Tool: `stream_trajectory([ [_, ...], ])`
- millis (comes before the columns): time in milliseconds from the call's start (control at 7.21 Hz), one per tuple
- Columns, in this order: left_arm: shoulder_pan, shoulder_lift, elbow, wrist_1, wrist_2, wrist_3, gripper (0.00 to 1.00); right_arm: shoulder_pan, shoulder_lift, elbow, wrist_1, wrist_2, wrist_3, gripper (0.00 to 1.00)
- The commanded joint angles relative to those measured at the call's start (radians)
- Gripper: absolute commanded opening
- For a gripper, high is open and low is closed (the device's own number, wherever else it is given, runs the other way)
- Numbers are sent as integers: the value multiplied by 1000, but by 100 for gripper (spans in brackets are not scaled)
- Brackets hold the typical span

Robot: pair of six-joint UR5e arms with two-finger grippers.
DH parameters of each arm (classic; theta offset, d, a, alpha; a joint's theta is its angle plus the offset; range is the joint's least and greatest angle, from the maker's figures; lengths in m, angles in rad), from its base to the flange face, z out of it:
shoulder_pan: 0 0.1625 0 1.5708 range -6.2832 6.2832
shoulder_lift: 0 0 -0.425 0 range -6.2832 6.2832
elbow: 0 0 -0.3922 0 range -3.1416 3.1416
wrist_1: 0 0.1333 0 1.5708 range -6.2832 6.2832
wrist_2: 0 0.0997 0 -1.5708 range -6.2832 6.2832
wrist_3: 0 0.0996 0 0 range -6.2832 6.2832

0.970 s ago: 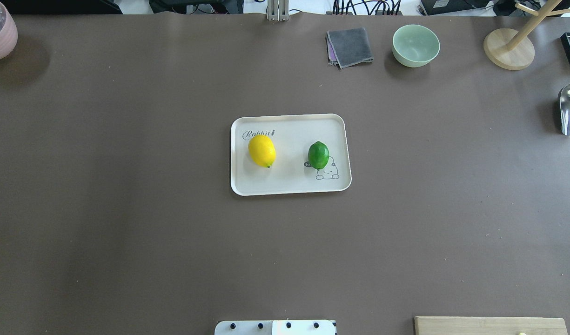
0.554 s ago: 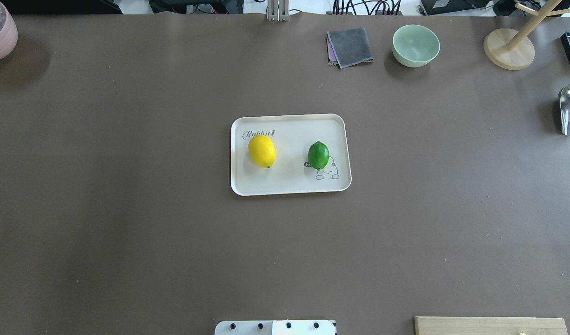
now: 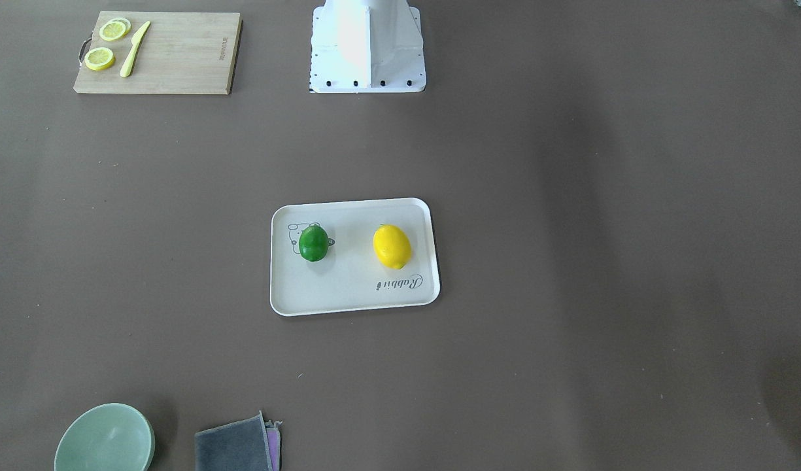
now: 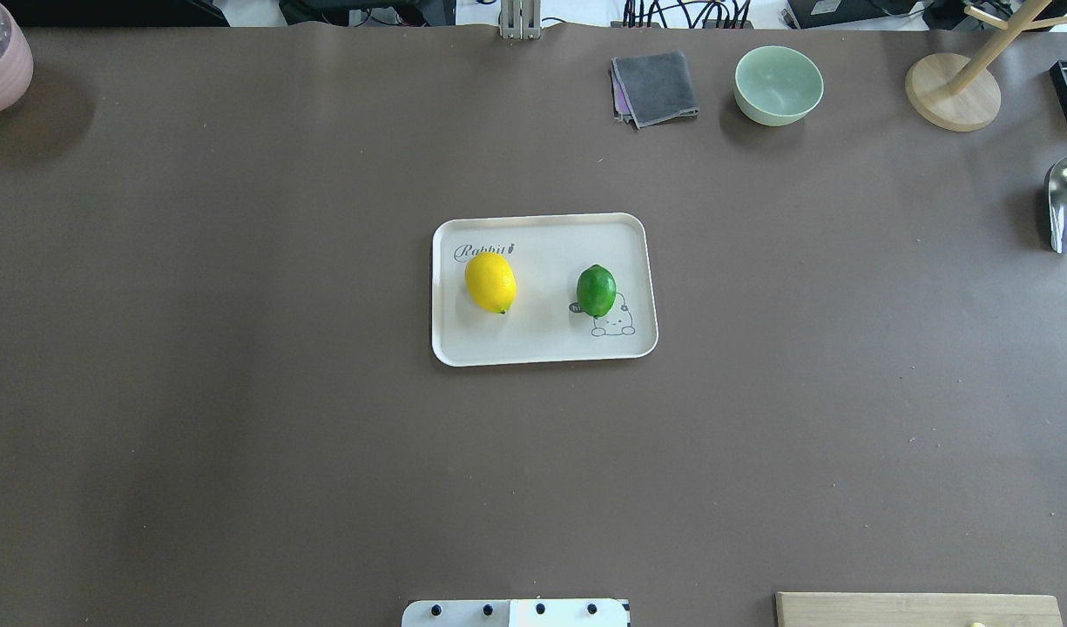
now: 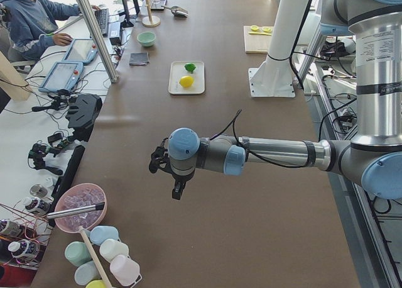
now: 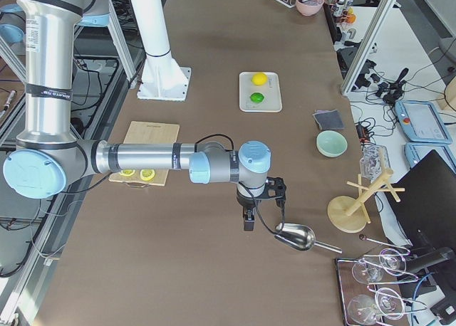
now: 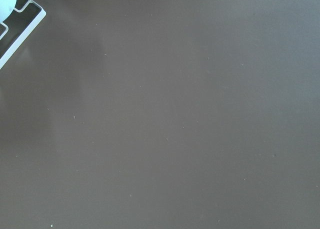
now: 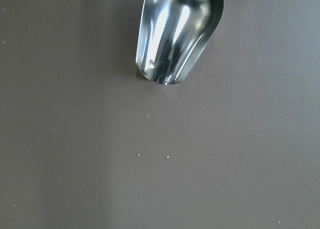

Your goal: Place all lemons on tray

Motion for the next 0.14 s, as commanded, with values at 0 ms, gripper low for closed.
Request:
stream_trajectory([
  [0, 0, -5, -32, 0, 0, 1, 97, 9, 2, 6, 0, 6, -2, 100],
])
